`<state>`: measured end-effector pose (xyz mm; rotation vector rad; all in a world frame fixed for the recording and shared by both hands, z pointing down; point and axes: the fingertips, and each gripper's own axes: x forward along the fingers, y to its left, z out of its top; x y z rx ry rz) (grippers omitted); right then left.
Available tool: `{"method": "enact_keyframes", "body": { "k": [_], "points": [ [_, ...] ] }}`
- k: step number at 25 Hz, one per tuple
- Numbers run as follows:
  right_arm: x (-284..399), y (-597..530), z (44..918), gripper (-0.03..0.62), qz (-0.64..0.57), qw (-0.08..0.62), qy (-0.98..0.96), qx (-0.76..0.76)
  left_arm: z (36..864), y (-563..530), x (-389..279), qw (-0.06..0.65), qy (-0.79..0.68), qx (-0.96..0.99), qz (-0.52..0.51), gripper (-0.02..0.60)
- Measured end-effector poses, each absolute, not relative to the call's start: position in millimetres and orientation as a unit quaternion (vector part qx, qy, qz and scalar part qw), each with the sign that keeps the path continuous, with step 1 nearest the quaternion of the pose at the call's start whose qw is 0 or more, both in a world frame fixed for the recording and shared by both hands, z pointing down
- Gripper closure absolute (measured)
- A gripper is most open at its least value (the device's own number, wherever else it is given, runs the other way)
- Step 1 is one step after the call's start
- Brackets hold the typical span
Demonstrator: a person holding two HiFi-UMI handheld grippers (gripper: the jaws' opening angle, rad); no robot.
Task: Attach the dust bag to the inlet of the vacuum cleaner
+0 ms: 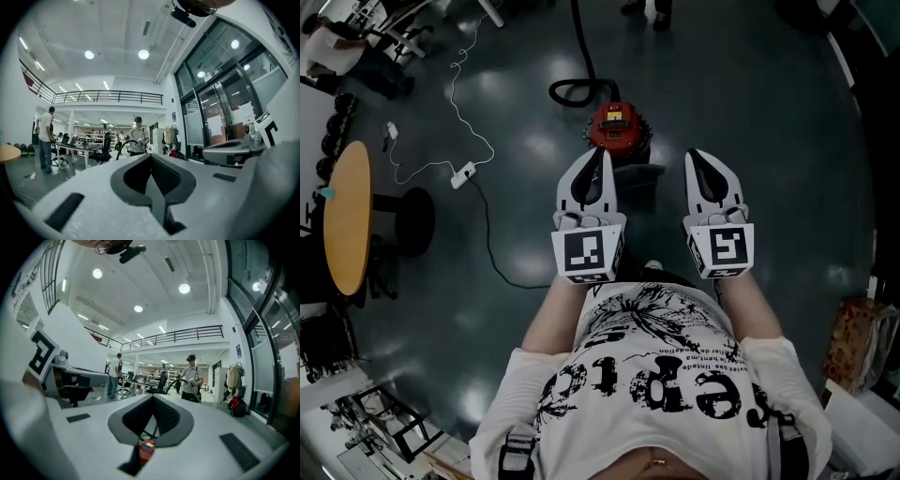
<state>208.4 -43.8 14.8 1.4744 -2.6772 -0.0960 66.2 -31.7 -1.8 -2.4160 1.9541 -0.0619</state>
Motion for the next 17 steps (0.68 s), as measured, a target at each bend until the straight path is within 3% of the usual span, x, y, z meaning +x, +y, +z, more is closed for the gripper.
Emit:
{"method": "enact_keyframes", "body": {
  "k": [17],
  "points": [
    [229.0,-25.6,31.7,0.592,-0.025,0.056,-0.875,0.48,16.6,-23.6,97.0,0.003,0.618,-0.786,-0.029,0.577]
  ]
}}
